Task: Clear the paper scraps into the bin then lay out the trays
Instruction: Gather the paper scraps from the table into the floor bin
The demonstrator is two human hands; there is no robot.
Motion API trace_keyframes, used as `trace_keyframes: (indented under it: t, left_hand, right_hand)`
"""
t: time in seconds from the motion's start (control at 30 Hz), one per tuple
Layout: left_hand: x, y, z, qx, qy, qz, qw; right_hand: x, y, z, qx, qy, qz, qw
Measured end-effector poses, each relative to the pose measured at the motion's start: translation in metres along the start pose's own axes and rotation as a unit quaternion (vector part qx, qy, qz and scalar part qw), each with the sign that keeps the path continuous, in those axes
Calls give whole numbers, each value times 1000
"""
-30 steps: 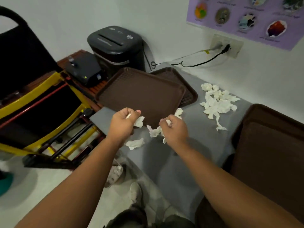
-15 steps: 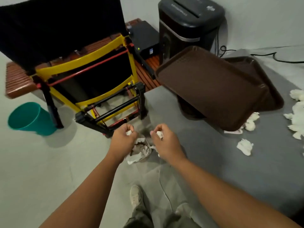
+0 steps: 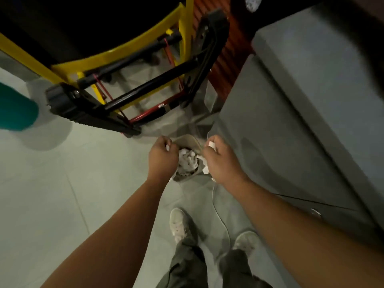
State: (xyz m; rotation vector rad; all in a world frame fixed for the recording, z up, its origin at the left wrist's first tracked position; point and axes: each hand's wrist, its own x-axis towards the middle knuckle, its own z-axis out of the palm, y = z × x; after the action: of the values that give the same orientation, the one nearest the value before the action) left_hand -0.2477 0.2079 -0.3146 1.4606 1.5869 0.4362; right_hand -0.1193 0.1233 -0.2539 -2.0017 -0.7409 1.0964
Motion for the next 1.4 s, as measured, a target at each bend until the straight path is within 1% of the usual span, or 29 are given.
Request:
trace_keyframes:
  t: [0.07, 0.17, 0.27, 0.4, 0.53, 0.63, 0.83, 0.97, 1.03, 1.1, 1.23, 1.3, 1.4]
  left_hand:
    - [27, -31, 19, 7, -13, -14, 1000]
    - [57, -74, 46, 20, -33, -22, 999]
    - [80, -110, 73, 34, -54, -12, 998]
    - [103, -138, 103, 32, -82, -46, 995]
    - [118, -154, 121, 34, -110, -76, 990]
    - [124, -162, 120, 62, -125, -79, 987]
    - [118, -163, 83, 93, -105, -97, 985]
    - [106, -170, 55, 102, -85, -88, 987]
    - [99, -175, 44, 112, -82, -80, 987]
    - [91, -182, 37, 131, -86, -81, 984]
    - [78, -189, 30, 165, -93, -71, 979]
    - [70, -181, 29, 167, -95, -55, 980]
    - [55, -151, 29, 156, -98, -23, 983]
  right_hand:
    - [19, 21, 17, -22, 8, 10, 1000]
    - [38, 52, 38, -62, 27, 2, 998]
    - [51, 88, 55, -69, 15, 25, 997]
    - [68, 126, 66, -100, -2, 48, 994]
    - [82, 144, 69, -107, -7, 72, 992]
    - [91, 151, 73, -102, -1, 79, 992]
    - [111, 151, 91, -88, 19, 57, 994]
    - [133, 144, 117, -95, 18, 40, 994]
    - [146, 146, 132, -113, 6, 45, 993]
    - [156, 153, 142, -132, -23, 69, 989]
    - [162, 164, 146, -176, -46, 85, 980]
    - [157, 158, 143, -171, -52, 75, 981]
    - [143, 144, 128, -172, -59, 27, 983]
